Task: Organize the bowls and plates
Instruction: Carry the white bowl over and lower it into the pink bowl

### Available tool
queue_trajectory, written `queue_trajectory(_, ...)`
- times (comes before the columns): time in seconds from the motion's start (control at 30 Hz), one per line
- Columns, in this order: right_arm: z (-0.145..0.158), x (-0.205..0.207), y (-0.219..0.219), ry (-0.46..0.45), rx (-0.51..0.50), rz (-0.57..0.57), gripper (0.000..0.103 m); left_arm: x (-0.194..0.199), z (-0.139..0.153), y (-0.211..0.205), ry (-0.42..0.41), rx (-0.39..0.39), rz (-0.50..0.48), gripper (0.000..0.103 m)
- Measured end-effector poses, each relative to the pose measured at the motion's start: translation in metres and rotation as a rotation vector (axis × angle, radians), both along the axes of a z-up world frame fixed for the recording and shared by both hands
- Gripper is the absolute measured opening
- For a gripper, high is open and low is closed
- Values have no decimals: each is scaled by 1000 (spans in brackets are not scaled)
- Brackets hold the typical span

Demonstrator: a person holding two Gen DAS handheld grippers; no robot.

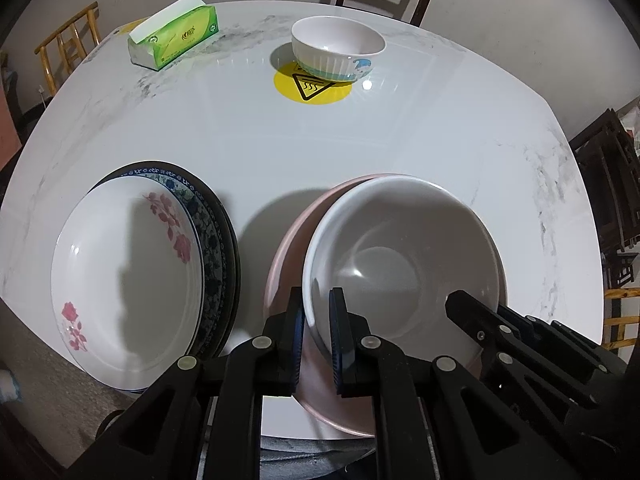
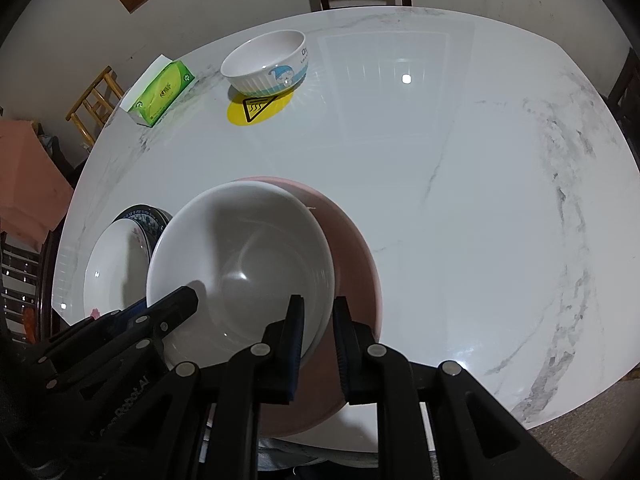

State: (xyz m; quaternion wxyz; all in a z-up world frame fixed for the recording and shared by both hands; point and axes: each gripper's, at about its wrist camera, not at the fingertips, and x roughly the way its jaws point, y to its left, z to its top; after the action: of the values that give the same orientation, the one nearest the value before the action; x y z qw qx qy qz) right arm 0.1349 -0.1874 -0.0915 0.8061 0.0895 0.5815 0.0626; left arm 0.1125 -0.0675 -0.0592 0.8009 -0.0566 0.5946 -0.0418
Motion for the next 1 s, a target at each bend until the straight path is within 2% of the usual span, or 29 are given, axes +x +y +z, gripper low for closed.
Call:
queue_trajectory(0.63, 5, -1, -1, -18, 0, -2, 17, -3, 7, 5, -31, -21, -7, 15)
queue_trajectory(1.0, 23, -4, -2, -84, -45, 8, 17, -7, 24, 4, -87, -10, -30, 27)
